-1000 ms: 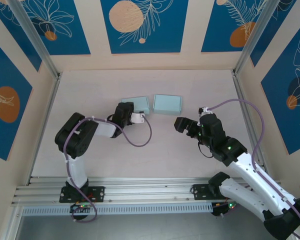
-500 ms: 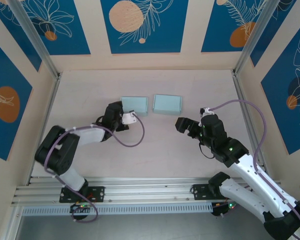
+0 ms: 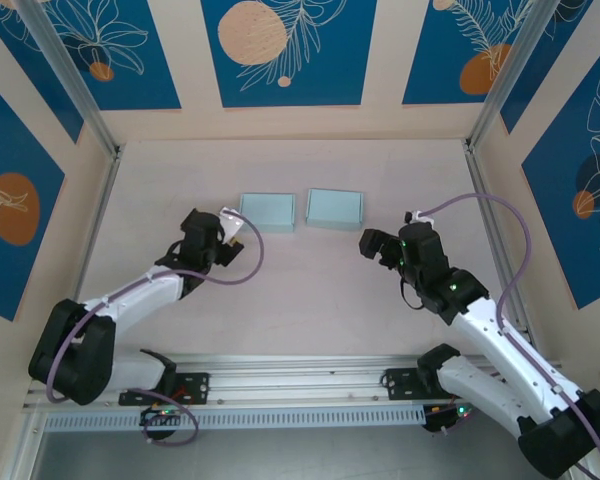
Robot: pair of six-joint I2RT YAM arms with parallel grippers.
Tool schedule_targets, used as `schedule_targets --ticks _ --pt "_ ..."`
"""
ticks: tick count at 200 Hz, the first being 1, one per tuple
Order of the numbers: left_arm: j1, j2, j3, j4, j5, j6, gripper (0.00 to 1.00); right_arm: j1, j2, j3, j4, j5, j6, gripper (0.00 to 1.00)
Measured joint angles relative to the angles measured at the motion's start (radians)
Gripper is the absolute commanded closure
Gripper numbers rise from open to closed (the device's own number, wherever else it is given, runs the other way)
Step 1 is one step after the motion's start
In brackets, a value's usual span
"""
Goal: Fold the paper box
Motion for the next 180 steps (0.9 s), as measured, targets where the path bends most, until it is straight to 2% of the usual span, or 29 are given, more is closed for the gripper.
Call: schedule_targets --ticks 39,66,105,131,180 --pt "0.121 -0.120 -0.137 0.029 -0.018 -0.176 0.00 -0.077 0.124 -0.065 0.163 0.043 -0.110 0.00" --pt "0.184 -0.182 -0.218 0.128 0.006 -0.253 0.00 -0.108 0.192 -0.137 0.355 0.065 -0.236 0.00" --pt "0.248 -0.190 -0.322 0.290 0.053 -0.319 0.00 -0.167 0.269 -0.209 0.589 0.081 -0.365 0.00" --pt "0.267 -0.136 -0.347 0.393 0.079 -0.347 0.00 -0.196 0.287 -0.266 0.723 0.077 -0.426 0.00" --pt "0.270 0.087 -0.342 0.637 0.080 -0.365 0.00 -0.234 0.310 -0.309 0.884 0.050 -0.513 0.00"
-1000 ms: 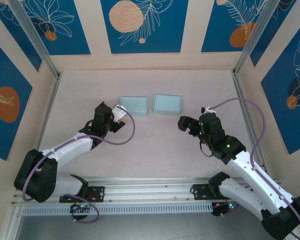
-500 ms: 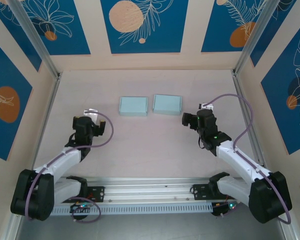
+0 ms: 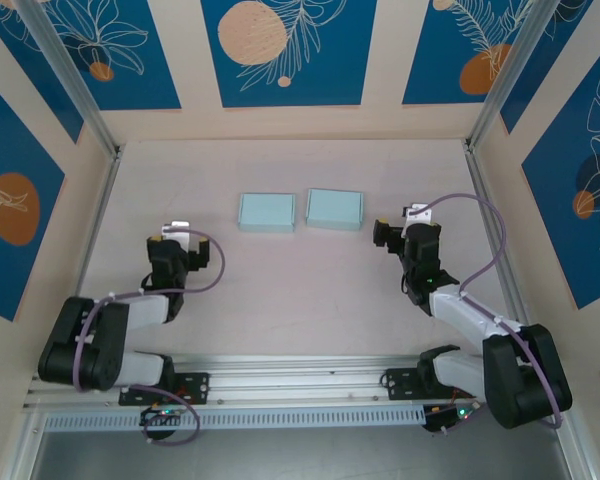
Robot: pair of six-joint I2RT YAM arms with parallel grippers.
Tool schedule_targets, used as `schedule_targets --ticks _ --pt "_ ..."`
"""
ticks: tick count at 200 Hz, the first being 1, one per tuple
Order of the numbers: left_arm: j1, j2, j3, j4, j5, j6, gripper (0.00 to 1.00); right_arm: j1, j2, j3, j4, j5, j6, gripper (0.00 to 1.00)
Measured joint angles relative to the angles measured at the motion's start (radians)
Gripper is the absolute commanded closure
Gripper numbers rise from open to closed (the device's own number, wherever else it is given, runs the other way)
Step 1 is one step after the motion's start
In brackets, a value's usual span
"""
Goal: Fold the paper box
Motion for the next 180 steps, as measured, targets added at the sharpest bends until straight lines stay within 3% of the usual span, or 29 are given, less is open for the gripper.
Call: schedule_targets --ticks 47,96,180 --pt "0.001 0.159 0.030 0.105 0.033 0.006 0.00 -0.045 0.051 -0.051 0.119 -0.047 -0.026 0.00" --pt "0.051 0.159 0.083 0.096 0.131 0.005 0.00 -0.053 0.161 -0.059 0.217 -0.114 -0.060 0.00" --pt "0.060 0.159 0.085 0.081 0.166 0.002 0.00 -0.122 0.273 -0.056 0.311 -0.354 -0.148 0.00"
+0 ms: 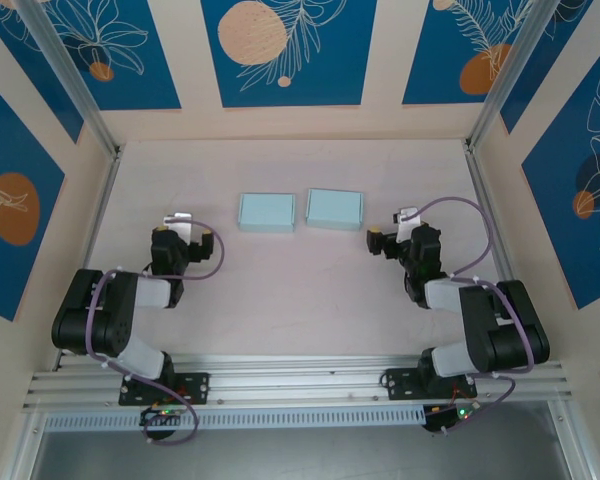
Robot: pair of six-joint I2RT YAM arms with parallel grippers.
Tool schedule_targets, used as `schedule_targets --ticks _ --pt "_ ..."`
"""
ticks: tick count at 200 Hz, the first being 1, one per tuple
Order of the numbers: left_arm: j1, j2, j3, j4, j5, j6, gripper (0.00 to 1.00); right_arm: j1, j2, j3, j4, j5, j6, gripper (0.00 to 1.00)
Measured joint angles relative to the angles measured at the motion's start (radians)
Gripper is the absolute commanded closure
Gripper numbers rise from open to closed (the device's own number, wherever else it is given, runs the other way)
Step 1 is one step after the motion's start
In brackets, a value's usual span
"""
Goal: Fold the paper box
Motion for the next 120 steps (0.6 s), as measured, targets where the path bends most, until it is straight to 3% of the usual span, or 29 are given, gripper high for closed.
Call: schedule_targets --ticks 42,120 --pt "0.000 0.000 0.000 0.000 0.000 0.000 0.00 -0.073 0.073 -0.010 0.121 -0.098 0.008 0.00" --pt "0.000 0.000 0.000 0.000 0.000 0.000 0.00 -0.121 0.110 0.050 0.063 -0.110 0.080 0.00"
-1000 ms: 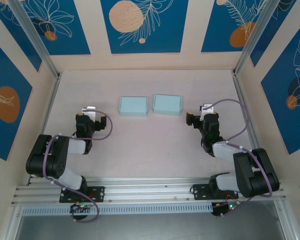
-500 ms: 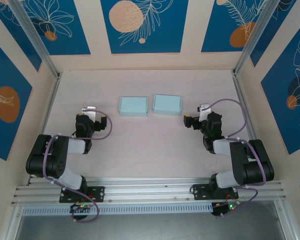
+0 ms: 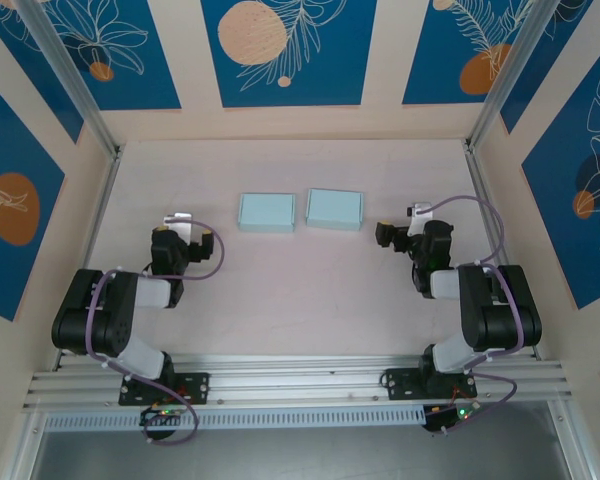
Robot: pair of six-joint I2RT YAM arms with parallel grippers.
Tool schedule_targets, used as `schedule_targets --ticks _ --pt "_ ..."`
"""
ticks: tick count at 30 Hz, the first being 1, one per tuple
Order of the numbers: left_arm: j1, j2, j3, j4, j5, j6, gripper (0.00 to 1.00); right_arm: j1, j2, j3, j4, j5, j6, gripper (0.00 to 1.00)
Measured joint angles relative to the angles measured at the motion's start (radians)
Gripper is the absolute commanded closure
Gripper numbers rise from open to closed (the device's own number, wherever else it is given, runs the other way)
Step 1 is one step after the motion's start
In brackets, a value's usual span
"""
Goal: Fold the paper box
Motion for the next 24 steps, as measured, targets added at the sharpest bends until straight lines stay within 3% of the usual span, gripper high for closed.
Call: schedule_targets --ticks 24 --pt "0.000 0.000 0.000 0.000 0.000 0.000 0.00 0.000 0.000 0.000 -0.016 0.001 0.003 0.00"
